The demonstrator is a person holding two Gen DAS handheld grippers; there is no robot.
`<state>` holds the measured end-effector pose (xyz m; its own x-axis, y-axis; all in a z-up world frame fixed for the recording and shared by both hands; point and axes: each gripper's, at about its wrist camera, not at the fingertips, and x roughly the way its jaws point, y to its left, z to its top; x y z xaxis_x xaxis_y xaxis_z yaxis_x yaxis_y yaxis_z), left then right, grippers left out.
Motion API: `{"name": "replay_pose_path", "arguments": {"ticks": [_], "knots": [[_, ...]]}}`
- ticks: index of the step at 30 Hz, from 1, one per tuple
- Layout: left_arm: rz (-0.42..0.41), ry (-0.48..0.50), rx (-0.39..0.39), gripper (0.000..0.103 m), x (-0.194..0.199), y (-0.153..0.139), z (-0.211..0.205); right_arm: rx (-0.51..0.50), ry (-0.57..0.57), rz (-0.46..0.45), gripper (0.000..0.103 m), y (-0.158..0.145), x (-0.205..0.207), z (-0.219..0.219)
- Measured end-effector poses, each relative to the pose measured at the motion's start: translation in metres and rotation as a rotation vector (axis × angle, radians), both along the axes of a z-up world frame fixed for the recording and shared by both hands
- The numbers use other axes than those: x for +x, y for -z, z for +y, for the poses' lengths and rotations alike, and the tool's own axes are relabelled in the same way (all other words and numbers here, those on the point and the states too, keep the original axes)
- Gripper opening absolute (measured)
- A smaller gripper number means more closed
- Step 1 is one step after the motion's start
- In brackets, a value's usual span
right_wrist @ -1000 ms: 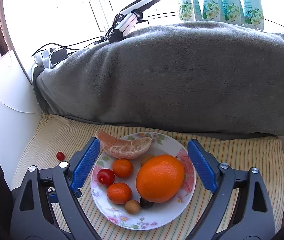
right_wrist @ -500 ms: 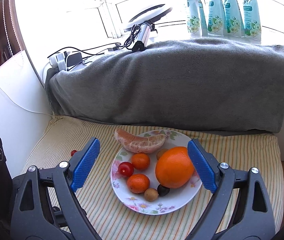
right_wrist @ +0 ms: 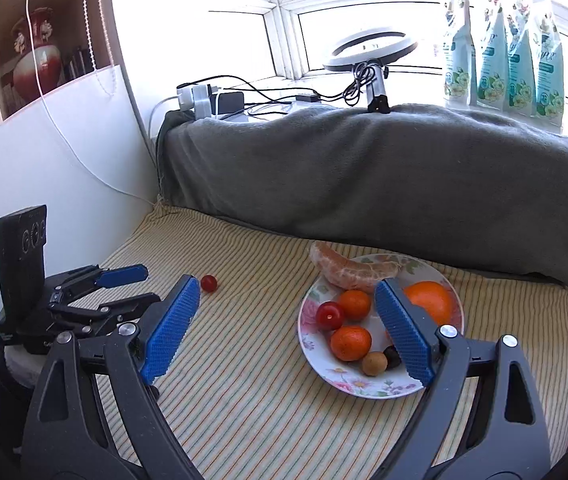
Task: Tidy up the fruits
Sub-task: 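Withdraw both grippers from the plate toward the remaining loose fruits, then move the left gripper to the red cherry tomato while the right gripper approaches the dark purple fruit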
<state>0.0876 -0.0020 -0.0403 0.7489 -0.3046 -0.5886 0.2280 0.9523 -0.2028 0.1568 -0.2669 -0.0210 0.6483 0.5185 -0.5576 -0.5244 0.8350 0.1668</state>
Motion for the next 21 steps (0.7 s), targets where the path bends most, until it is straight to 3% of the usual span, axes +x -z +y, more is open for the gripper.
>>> {"name": "replay_pose_path", "arguments": {"ticks": [5, 8, 16, 21], "knots": [[0.016, -0.033, 0.008, 0.068, 0.006, 0.006, 0.025, -0.050, -0.105, -0.014, 0.092, 0.009, -0.027, 0.029], [0.038, -0.043, -0.014, 0.062, 0.014, 0.013, 0.035, -0.081, -0.158, -0.015, 0.092, 0.019, -0.043, 0.046], [0.098, -0.063, -0.032, 0.055, 0.033, 0.038, 0.043, -0.125, -0.272, 0.036, 0.091, 0.057, -0.082, 0.088], [0.139, -0.059, -0.004, 0.053, 0.044, 0.053, 0.038, -0.150, -0.313, 0.091, 0.087, 0.081, -0.092, 0.104]]}}
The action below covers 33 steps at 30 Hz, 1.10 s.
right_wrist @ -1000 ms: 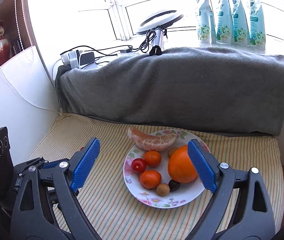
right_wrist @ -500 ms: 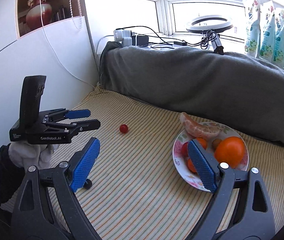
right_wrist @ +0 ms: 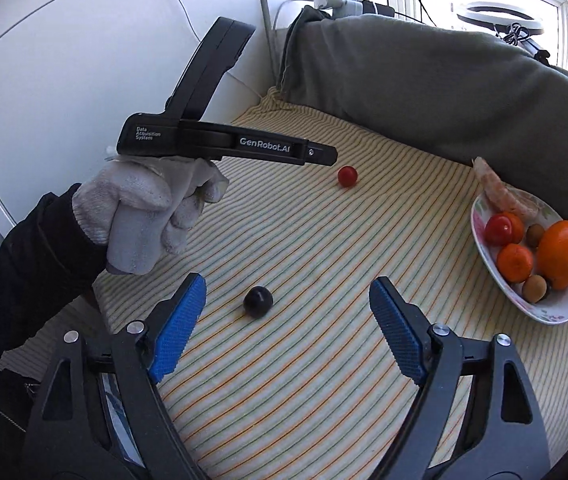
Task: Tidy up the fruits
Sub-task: 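Move the left gripper to the red cherry tomato while the right gripper approaches the dark purple fruit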
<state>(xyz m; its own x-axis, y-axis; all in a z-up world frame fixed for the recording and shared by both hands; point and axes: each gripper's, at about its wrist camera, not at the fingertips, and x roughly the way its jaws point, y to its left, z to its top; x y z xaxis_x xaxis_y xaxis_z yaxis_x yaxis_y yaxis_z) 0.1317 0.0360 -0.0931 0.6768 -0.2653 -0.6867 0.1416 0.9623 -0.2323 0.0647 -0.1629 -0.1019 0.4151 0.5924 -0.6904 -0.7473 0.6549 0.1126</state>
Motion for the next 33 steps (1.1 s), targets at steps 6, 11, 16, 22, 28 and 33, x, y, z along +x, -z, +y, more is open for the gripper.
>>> {"name": "replay_pose_path", "arguments": {"ticks": [6, 11, 16, 22, 28, 33], "knots": [[0.016, 0.011, 0.028, 0.049, 0.012, 0.009, -0.008, -0.031, -0.013, 0.036, 0.073, 0.019, -0.002, 0.009], [0.033, 0.010, 0.030, 0.042, 0.022, 0.015, -0.012, -0.045, -0.018, 0.050, 0.063, 0.027, 0.001, 0.017], [0.045, -0.005, 0.024, 0.039, 0.027, 0.022, -0.009, -0.067, -0.032, 0.061, 0.058, 0.035, 0.005, 0.026], [0.056, -0.015, 0.016, 0.038, 0.033, 0.029, -0.009, -0.071, -0.045, 0.076, 0.051, 0.041, 0.008, 0.034], [0.061, -0.011, 0.011, 0.038, 0.035, 0.034, -0.008, -0.081, -0.049, 0.087, 0.046, 0.049, 0.011, 0.047], [0.066, -0.008, 0.013, 0.036, 0.038, 0.038, -0.012, -0.082, -0.047, 0.093, 0.046, 0.053, 0.018, 0.049]]}}
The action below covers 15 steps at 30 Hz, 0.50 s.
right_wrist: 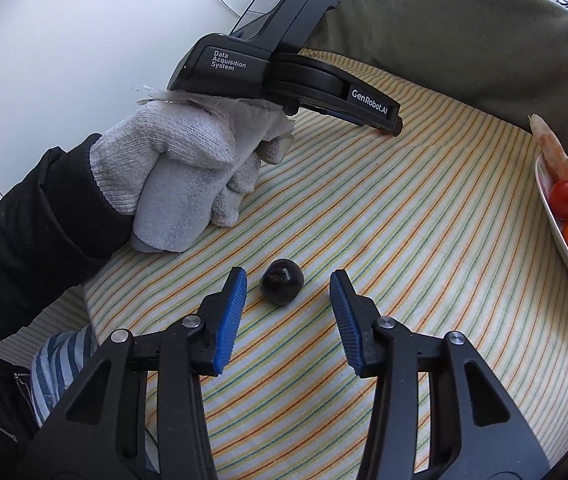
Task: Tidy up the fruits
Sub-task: 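Move the left gripper to the red cherry tomato while the right gripper approaches the dark purple fruit, then close the left gripper on the cherry tomato while the right gripper grasps the dark purple fruit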
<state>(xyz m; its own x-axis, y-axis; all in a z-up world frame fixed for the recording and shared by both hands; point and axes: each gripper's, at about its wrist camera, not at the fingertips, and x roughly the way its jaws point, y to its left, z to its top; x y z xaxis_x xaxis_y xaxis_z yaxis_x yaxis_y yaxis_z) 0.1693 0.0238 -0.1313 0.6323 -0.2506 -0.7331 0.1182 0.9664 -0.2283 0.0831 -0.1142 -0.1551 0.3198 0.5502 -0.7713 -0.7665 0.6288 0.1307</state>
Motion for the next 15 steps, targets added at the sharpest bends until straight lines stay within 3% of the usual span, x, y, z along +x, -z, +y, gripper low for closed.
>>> {"name": "replay_pose_path", "arguments": {"ticks": [10, 15], "knots": [[0.001, 0.011, 0.011, 0.035, 0.0029, 0.0004, -0.0031, -0.002, -0.003, 0.002, 0.045, 0.0018, -0.0044, 0.0075], [0.000, 0.021, 0.024, 0.033, 0.0066, 0.0001, -0.0089, -0.004, -0.003, 0.004, 0.038, 0.0038, -0.0031, 0.0081]]}}
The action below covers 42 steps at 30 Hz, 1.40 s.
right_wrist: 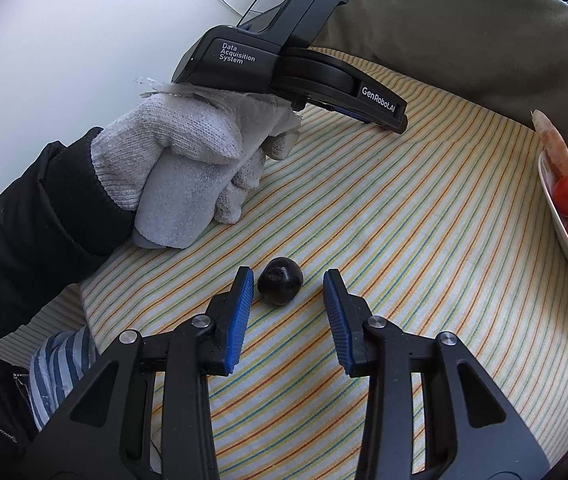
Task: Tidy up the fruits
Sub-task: 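Close the left gripper on the cherry tomato while the right gripper grasps the dark purple fruit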
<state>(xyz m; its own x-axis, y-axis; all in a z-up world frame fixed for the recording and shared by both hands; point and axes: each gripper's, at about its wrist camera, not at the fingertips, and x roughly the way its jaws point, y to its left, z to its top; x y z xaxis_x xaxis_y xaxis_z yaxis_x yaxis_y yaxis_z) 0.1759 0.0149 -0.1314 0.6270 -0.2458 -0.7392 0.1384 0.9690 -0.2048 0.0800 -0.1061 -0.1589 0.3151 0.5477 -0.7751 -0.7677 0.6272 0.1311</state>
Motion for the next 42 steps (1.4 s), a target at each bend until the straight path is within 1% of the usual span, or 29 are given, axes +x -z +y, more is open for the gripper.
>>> {"name": "replay_pose_path", "arguments": {"ticks": [8, 12, 16, 19, 26, 32, 37, 42], "knots": [[0.003, 0.001, 0.001, 0.029, 0.002, 0.001, -0.003, -0.002, -0.002, 0.000, 0.038, 0.001, 0.001, 0.000], [0.005, -0.001, -0.002, 0.025, 0.003, 0.001, -0.004, -0.005, -0.003, -0.004, 0.037, 0.002, 0.001, 0.001], [0.006, -0.005, -0.006, 0.023, 0.002, 0.002, -0.004, -0.007, -0.006, -0.006, 0.035, -0.001, -0.005, 0.002], [0.005, -0.005, -0.008, 0.022, 0.003, 0.002, -0.003, -0.009, -0.009, -0.006, 0.035, 0.000, -0.004, 0.002], [0.004, -0.007, -0.010, 0.022, 0.003, 0.003, -0.002, -0.015, -0.022, -0.011, 0.025, 0.002, -0.005, 0.004], [-0.002, -0.009, -0.009, 0.022, 0.001, 0.002, -0.001, -0.005, -0.017, -0.006, 0.024, 0.001, -0.005, 0.002], [-0.015, -0.014, -0.014, 0.022, -0.004, -0.002, 0.001, 0.019, 0.001, -0.001, 0.024, -0.004, -0.001, -0.009], [-0.034, -0.010, -0.032, 0.022, -0.012, -0.012, 0.001, 0.040, 0.031, -0.018, 0.024, -0.015, 0.002, -0.024]]}}
